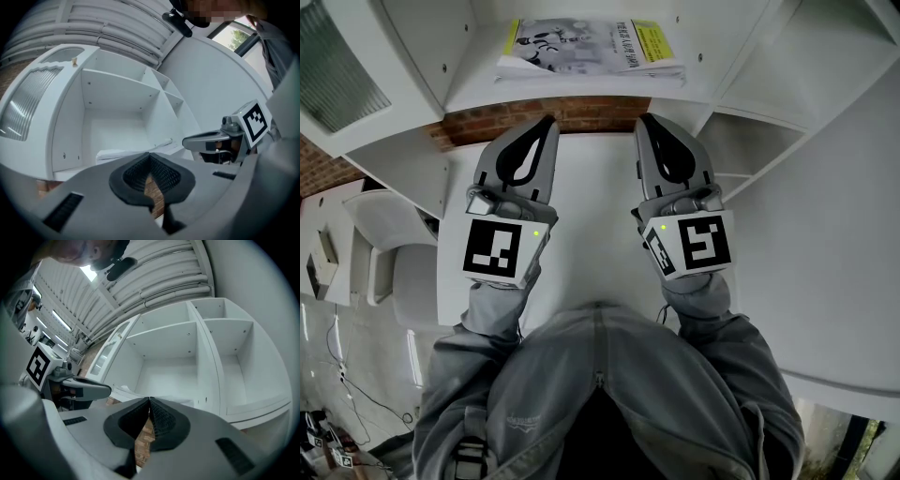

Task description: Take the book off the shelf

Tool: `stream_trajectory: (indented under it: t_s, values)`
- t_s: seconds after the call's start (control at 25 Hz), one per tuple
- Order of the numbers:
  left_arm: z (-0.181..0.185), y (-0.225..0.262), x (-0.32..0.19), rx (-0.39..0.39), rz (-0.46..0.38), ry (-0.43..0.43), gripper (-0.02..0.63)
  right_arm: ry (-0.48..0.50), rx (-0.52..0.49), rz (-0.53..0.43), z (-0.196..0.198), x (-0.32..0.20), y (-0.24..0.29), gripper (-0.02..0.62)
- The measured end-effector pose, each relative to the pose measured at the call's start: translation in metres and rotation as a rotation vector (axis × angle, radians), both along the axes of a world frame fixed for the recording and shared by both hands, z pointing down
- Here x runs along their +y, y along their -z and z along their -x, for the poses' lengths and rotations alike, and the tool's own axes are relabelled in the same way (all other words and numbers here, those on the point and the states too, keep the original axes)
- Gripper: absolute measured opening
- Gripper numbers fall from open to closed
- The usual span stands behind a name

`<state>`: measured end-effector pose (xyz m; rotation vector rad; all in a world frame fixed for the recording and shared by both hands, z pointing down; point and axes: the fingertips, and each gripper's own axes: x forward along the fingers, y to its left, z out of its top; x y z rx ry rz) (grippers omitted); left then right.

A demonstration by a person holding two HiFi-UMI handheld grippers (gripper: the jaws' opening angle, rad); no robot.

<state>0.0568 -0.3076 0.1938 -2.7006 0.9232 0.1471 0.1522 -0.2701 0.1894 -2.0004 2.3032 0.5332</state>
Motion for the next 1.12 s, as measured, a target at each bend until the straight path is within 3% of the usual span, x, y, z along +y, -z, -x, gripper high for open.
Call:
stream_trajectory:
  t_s: [0.24, 0.52, 0.84, 1.0, 1.12]
  values:
    - [-0.003, 0.009, -0.006, -0.064, -0.064, -0.003, 0.008, -0.013, 0.128, 0.012, 0.005, -0.01, 0.008, 0.028]
    - [-0.007, 0.021, -0.014, -0.198, -0.197, 0.024, 0.009, -0.071, 0.401, 0.042, 0.009, -0.018, 0.016, 0.029]
    - [-0.004, 0.027, -0.025, -0.315, -0.266, 0.053, 0.011, -0.068, 0.505, 0.076, 0.006, -0.025, 0.023, 0.032]
    - [-0.006, 0.029, -0.031, -0.369, -0.291, 0.066, 0.058, -0.034, 0.548, 0.139, 0.006, -0.033, 0.02, 0.129]
    - [-0.01, 0.026, -0.033, -0.4, -0.299, 0.07, 0.096, 0.0, 0.589, 0.137, 0.008, -0.039, 0.021, 0.155]
